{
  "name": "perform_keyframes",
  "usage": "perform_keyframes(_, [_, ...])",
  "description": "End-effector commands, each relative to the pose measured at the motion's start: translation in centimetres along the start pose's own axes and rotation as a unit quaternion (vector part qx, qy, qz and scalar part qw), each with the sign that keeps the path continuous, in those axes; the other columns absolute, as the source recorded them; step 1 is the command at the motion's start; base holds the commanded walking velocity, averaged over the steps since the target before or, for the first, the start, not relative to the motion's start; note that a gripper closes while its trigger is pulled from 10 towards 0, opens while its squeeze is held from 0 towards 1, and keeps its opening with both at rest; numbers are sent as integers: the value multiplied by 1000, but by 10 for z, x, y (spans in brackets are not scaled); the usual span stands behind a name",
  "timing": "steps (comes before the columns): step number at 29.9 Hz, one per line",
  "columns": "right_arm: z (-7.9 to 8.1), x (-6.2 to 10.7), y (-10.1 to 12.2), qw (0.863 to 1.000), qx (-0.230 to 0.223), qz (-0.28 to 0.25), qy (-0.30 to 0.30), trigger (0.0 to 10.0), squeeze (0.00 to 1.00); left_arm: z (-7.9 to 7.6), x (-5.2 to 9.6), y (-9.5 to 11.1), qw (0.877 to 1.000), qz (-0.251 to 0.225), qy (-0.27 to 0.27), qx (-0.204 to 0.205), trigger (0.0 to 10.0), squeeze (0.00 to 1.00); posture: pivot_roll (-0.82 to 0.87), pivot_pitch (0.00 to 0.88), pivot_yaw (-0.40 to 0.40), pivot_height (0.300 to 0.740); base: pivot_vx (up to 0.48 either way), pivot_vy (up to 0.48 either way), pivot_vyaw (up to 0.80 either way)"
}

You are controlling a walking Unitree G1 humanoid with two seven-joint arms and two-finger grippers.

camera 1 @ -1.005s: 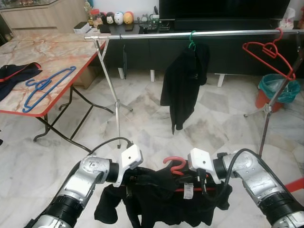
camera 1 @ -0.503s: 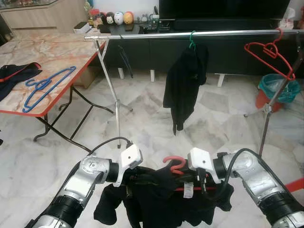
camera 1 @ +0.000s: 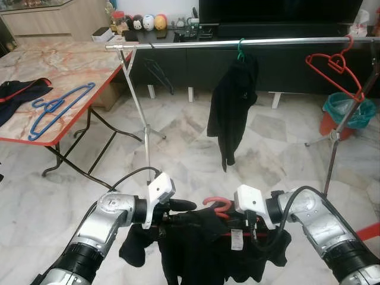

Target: Hang hanger

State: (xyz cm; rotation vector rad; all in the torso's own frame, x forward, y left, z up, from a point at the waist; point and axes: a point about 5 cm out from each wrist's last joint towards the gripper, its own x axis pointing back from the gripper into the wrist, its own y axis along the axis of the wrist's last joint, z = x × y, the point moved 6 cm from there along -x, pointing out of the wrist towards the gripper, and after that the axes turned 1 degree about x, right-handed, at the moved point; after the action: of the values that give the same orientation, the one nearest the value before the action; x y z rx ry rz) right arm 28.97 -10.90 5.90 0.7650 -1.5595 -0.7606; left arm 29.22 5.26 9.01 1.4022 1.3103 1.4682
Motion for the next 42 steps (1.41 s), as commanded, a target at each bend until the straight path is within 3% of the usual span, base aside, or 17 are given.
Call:
perform_keyframes(1, [6, -7, 3, 1000, 7, -3, 18, 0, 0, 4, 6, 12, 1000, -14, 7, -15, 10000, 1000, 5, 43, 84, 740, 0, 0, 0])
perform_keyframes(3, [6, -7, 3, 1000, 7, -3, 17, 0, 0, 3, 6, 12, 1000, -13, 4, -19, 10000, 973, 4, 43, 83, 740, 0, 0, 0])
perform_keyframes(4, [6, -7, 3, 1000, 7, -3, 17, 0, 0, 2, 6, 12, 1000, -14, 3, -18, 10000, 0, 4, 43, 83, 740, 0, 0, 0])
perform_keyframes(21, [1, -8, 6, 1000, 12, -2, 13, 0, 0, -12, 8, 8, 999, 8, -36, -5, 10000, 0, 6, 41, 81, 740, 0, 0, 0])
perform_keyframes(38, [-12, -13, 30, 999, 38, -26, 2, 0, 0, -8, 6, 6, 1000, 18, -22, -12, 10000, 0, 9, 33, 81, 740, 0, 0, 0])
perform_keyframes(40, [-12, -13, 30, 999, 39, -26, 2, 0, 0, -5, 6, 6, 1000, 17, -14, -13, 3529, 0, 8, 30, 80, 740, 0, 0, 0])
perform_keyframes(41, [-12, -13, 30, 999, 39, -26, 2, 0, 0, -5, 6, 6, 1000, 17, -14, -13, 3529, 0, 8, 30, 80, 740, 0, 0, 0])
perform_keyframes(42, [-11, -13, 30, 999, 39, -26, 2, 0, 0, -4, 6, 6, 1000, 17, -12, -11, 0, 0, 7, 29, 80, 740, 0, 0, 0])
